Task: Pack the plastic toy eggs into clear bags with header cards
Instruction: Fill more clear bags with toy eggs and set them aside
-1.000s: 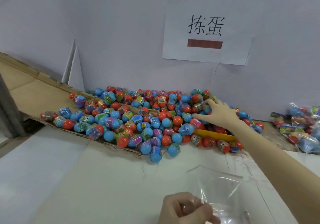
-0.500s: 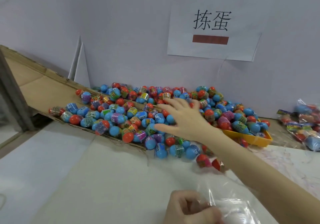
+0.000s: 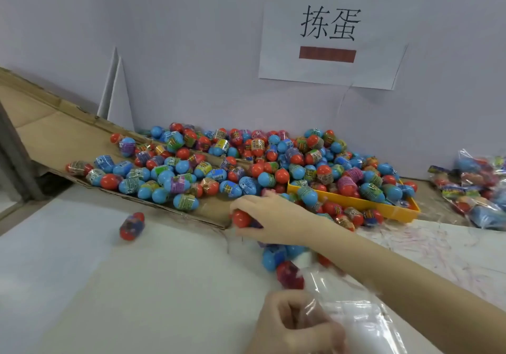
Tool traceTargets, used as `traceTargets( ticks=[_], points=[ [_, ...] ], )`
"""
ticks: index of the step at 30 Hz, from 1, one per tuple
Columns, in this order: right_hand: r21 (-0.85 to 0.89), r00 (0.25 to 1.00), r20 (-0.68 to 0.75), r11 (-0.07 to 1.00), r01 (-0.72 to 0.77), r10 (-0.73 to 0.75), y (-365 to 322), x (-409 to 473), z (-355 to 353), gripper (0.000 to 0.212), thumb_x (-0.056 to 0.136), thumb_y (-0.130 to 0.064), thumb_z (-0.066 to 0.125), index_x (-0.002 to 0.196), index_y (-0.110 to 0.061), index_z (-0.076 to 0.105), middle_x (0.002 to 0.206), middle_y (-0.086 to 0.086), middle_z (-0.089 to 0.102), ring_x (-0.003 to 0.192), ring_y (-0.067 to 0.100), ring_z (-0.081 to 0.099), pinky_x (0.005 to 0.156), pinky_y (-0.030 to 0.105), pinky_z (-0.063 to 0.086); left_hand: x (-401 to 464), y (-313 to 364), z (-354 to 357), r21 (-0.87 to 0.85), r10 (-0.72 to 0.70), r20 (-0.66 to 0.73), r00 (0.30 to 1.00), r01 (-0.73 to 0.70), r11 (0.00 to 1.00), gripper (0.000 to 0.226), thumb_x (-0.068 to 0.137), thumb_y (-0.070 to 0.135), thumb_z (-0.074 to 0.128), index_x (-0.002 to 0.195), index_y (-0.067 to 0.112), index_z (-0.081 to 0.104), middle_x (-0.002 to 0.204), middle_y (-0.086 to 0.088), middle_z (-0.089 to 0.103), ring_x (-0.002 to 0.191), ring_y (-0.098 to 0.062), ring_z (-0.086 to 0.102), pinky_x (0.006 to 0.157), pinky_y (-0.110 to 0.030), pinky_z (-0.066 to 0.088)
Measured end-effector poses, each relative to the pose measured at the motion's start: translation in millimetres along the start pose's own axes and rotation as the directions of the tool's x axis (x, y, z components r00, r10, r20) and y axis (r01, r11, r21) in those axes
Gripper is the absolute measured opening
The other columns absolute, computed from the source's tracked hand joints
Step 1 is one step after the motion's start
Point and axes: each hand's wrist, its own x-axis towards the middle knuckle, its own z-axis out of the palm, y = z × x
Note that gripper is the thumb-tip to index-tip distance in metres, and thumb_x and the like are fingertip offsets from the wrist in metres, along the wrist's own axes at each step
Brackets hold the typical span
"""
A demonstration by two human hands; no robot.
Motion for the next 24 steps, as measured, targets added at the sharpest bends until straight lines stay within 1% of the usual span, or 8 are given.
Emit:
traceTargets(
  ticks=[5,7,10,12,16,19,22,24],
  points=[
    [0.095,0.976,-0.138,0.983,-0.158,0.17,15,-43,-17,0.046,0.086,-0.043,0.056,0.128,-0.025,0.05,0.137,-0.005,0.043,0.126,0.013,0.035,0.106,0.035,0.016,-3,11,0,-0.023,0.061,0.112,0.992,-0.059,0.998,0.012,0.062,0.015,0.073,0.052,0.017,0.068,0.057,-0.001,0.068,0.046,-0.012,0.061,0.047,-0.017,0.044],
    [0.319,0.931,-0.26,0.933,-0.169,0.257,10,-63,-33,0.039,0.083,-0.032,0.064,0.12,-0.031,0.054,0.131,-0.008,0.042,0.117,0.006,0.04,0.102,0.027,0.023,-2,11,2,-0.027,0.081,0.059,0.995,-0.08,0.996,0.011,0.059,0.016,0.074,0.05,0.015,0.067,0.058,-0.005,0.069,0.043,-0.015,0.061,0.043,-0.017,0.041],
    [0.749,0.774,-0.4,0.662,-0.033,0.491,-5,-99,-56,0.033,0.08,-0.023,0.063,0.109,-0.033,0.054,0.112,-0.001,0.055,0.098,0.007,0.056,0.085,0.018,0.047,-5,12,7,-0.051,0.085,-0.049,0.995,-0.087,0.995,0.009,0.058,0.007,0.073,0.051,0.01,0.067,0.054,-0.009,0.066,0.039,-0.017,0.059,0.041,-0.018,0.04],
    [0.877,0.695,-0.407,0.465,0.117,0.592,-19,-124,-67,0.035,0.076,-0.029,0.063,0.11,-0.03,0.053,0.104,0.001,0.062,0.095,0.012,0.062,0.078,0.017,0.051,-7,13,10,-0.069,0.093,-0.106,0.99,-0.1,0.993,0.007,0.054,0.007,0.074,0.052,0.008,0.068,0.052,-0.009,0.065,0.038,-0.018,0.057,0.041,-0.018,0.041],
    [0.946,0.793,-0.321,0.219,0.24,0.518,-47,-163,-72,0.039,0.068,-0.036,0.071,0.104,-0.023,0.062,0.095,-0.003,0.068,0.089,0.01,0.065,0.073,0.019,0.052,-13,18,13,-0.065,0.164,-0.217,0.962,-0.182,0.981,0.023,0.048,-0.001,0.087,0.062,0.014,0.074,0.051,-0.011,0.064,0.038,-0.018,0.059,0.042,-0.015,0.042],
    [0.92,0.849,-0.328,0.345,0.187,0.415,-61,-175,-69,0.036,0.067,-0.048,0.069,0.099,-0.032,0.066,0.097,-0.01,0.066,0.09,0.006,0.063,0.071,0.019,0.052,-18,22,13,-0.037,0.243,-0.26,0.934,-0.262,0.964,0.024,0.046,0.014,0.077,0.07,0.019,0.076,0.045,-0.007,0.057,0.041,-0.018,0.06,0.045,-0.016,0.045],
    [0.763,0.821,-0.394,0.645,0.042,0.413,-64,-177,-68,0.037,0.075,-0.062,0.054,0.103,-0.04,0.061,0.105,-0.02,0.059,0.098,0.006,0.055,0.079,0.023,0.048,-22,23,13,0.013,0.294,-0.256,0.921,-0.3,0.954,0.028,0.047,0.02,0.077,0.074,0.025,0.076,0.047,-0.003,0.063,0.043,-0.016,0.061,0.048,-0.018,0.047],
    [0.69,0.805,-0.419,0.723,-0.017,0.42,-65,-178,-69,0.047,0.073,-0.071,0.048,0.105,-0.039,0.061,0.106,-0.02,0.059,0.095,0.008,0.054,0.08,0.028,0.046,-25,24,13,0.056,0.31,-0.235,0.921,-0.306,0.95,0.029,0.05,0.019,0.079,0.076,0.03,0.075,0.052,-0.004,0.067,0.045,-0.016,0.063,0.052,-0.019,0.05]
  ],
)
